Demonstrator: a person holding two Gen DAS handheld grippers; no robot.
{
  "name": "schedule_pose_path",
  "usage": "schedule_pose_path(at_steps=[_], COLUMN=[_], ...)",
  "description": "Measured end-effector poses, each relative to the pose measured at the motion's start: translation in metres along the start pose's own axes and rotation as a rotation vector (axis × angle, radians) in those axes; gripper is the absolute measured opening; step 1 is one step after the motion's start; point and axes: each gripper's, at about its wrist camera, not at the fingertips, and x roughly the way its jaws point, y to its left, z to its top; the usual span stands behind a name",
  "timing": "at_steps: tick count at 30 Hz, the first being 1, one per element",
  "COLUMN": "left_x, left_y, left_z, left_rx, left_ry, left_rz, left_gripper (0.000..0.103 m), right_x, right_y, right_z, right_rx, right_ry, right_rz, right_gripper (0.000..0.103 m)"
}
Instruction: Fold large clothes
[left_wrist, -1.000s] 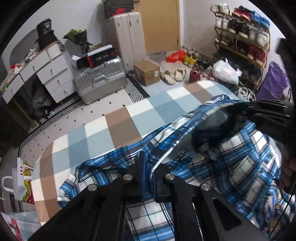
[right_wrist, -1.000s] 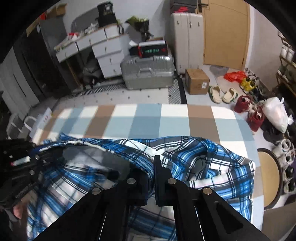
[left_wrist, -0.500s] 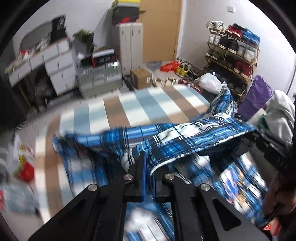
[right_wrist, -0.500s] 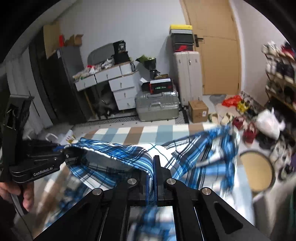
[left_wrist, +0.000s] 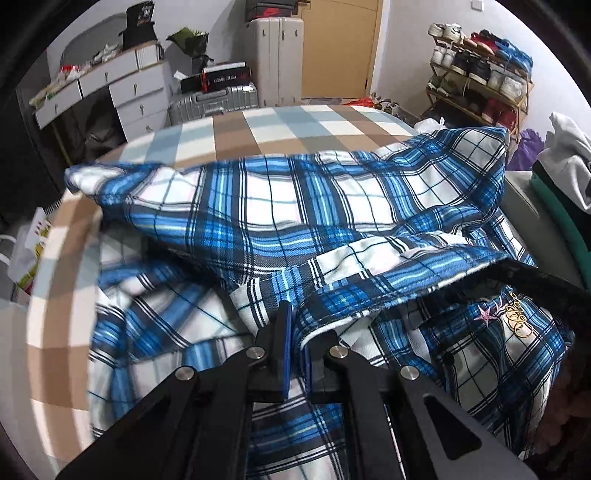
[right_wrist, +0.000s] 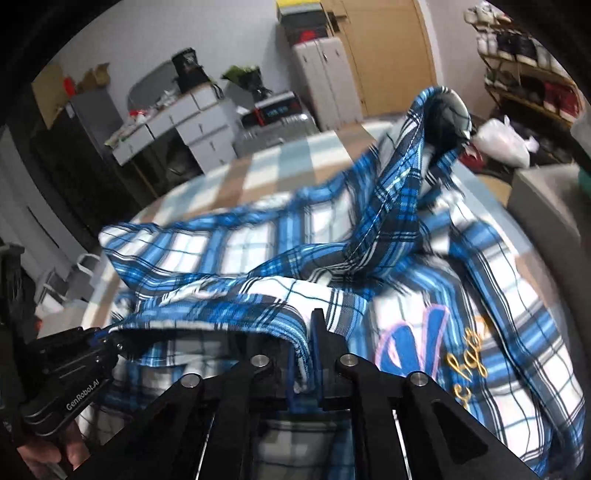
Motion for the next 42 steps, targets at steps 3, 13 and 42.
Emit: schedule_pose_path(at_steps=[3, 13, 42], left_x=[0.012, 0.024, -0.048], left_y=[-0.001, 0.005, -0.004], left_z=[0.005, 0.019, -0.011], left_rx=[-0.006, -0.034, 0.026], left_ry=[0.029, 0.070, -0.003], left_rz=[-0.005, -0.058, -0.237], left_gripper=[0.001, 0.001, 0.060], right_x=[-0.015, -0.024, -0.065], right_y=[-0.022, -0.072, -0.074], right_z=[0.002, 0.063, 0.037], right_rx=[0.110, 0.231, 0.196], right_ry=[-0.012, -0.140, -0.150], right_rz=[0.062, -0.014, -0.031], right_gripper=[0.050, 0.068, 0.063])
